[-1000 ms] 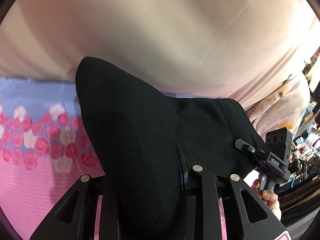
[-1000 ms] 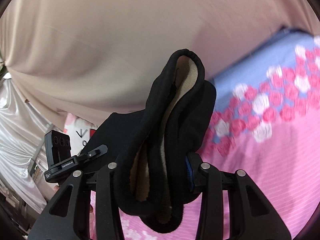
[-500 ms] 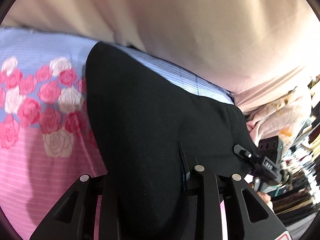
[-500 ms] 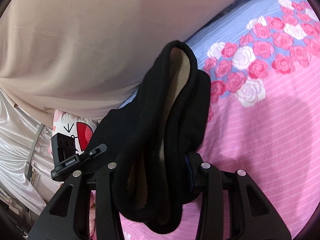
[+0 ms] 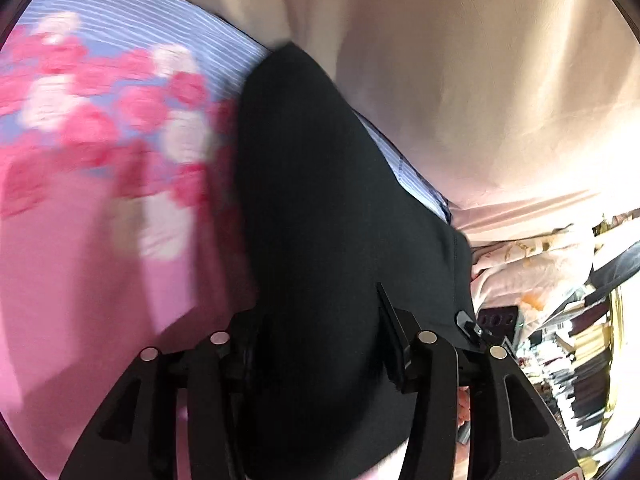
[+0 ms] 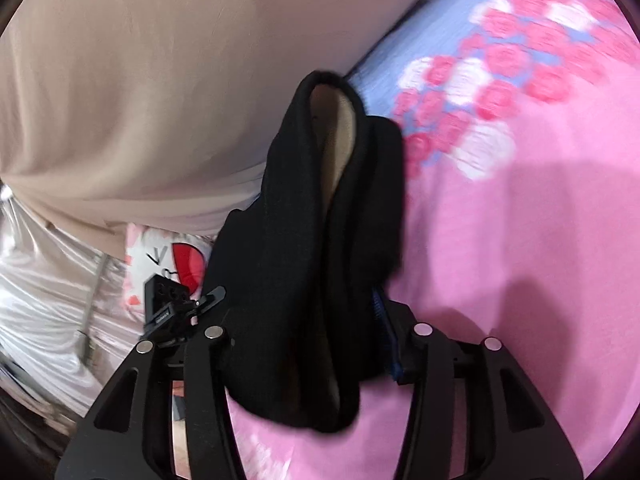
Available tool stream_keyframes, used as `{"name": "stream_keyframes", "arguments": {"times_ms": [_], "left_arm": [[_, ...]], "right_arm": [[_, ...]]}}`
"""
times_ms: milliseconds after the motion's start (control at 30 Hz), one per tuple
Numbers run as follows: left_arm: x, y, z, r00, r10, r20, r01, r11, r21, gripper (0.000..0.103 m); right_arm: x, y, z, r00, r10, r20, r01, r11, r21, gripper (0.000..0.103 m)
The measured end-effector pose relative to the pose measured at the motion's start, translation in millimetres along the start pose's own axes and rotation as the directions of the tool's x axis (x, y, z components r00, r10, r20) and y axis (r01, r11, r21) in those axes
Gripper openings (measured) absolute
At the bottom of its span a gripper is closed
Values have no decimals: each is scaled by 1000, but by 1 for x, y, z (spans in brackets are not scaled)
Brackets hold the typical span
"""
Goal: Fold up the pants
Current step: 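Lower the folded trousers onto the sheet and open both grippers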
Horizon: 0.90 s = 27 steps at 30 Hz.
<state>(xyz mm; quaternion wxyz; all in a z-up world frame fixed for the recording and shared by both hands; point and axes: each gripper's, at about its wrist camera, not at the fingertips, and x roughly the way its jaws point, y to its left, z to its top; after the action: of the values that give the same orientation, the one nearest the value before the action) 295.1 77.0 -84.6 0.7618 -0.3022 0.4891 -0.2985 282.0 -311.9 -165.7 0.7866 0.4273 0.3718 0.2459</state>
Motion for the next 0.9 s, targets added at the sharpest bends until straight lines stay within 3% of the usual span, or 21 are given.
{"name": "stream_keyframes", "arguments": {"times_ms": [67, 100, 133, 200, 267, 300, 333, 400, 500, 533, 600, 633, 700, 800, 867, 900], "left_arm": [[-38, -5, -6, 988, 122, 92, -126, 991, 45, 46], [-63, -9, -10, 965, 202, 164, -216, 974, 68, 46], [-96, -11, -13, 926, 291, 242, -313, 948, 56, 46], [-129, -19, -14, 870, 387, 306, -409, 913, 9, 42], [-151, -47, -14, 816, 445, 369, -483, 875, 11, 43], [-150, -74, -15, 794, 456, 403, -518, 854, 54, 43], [-142, -95, -16, 789, 450, 418, -534, 839, 103, 46], [-106, -135, -20, 810, 422, 407, -538, 810, 233, 55], [-33, -164, -22, 820, 439, 367, -557, 760, 335, 55], [-11, -164, -21, 812, 465, 354, -576, 739, 350, 55], [30, -154, -13, 763, 544, 348, -644, 681, 347, 52], [45, -146, -6, 745, 573, 341, -666, 667, 334, 49], [57, -122, 4, 725, 615, 309, -688, 665, 291, 45], [55, -94, 15, 736, 600, 314, -673, 700, 239, 49], [58, -86, 20, 723, 606, 332, -687, 681, 252, 53], [61, -85, 20, 713, 611, 344, -698, 668, 260, 59]], "right_arm": [[-41, -5, -7, 994, -66, 92, 64, 998, 16, 67], [-71, -7, -10, 979, -112, 169, 110, 994, 23, 74], [-99, -7, -11, 956, -171, 238, 167, 985, 37, 75], [-134, 12, -12, 924, -206, 323, 216, 976, 3, 73], [-141, 55, -11, 917, -170, 362, 225, 968, -114, 68], [-130, 87, -9, 925, -143, 352, 222, 955, -195, 67], [-116, 108, -9, 938, -120, 324, 208, 945, -252, 67], [-68, 140, -8, 971, -81, 226, 158, 923, -350, 65], [11, 147, -2, 987, -116, 113, 151, 910, -385, 59], [28, 139, 1, 989, -122, 85, 145, 917, -371, 57], [54, 120, 12, 987, -141, 72, 157, 930, -333, 55], [59, 112, 18, 985, -151, 85, 170, 933, -318, 53], [57, 94, 30, 979, -160, 124, 190, 937, -293, 49], [54, 64, 50, 972, -178, 156, 211, 949, -233, 47], [55, 39, 58, 971, -190, 144, 216, 957, -195, 26], [54, 29, 61, 971, -191, 145, 215, 961, -173, 5]]}}
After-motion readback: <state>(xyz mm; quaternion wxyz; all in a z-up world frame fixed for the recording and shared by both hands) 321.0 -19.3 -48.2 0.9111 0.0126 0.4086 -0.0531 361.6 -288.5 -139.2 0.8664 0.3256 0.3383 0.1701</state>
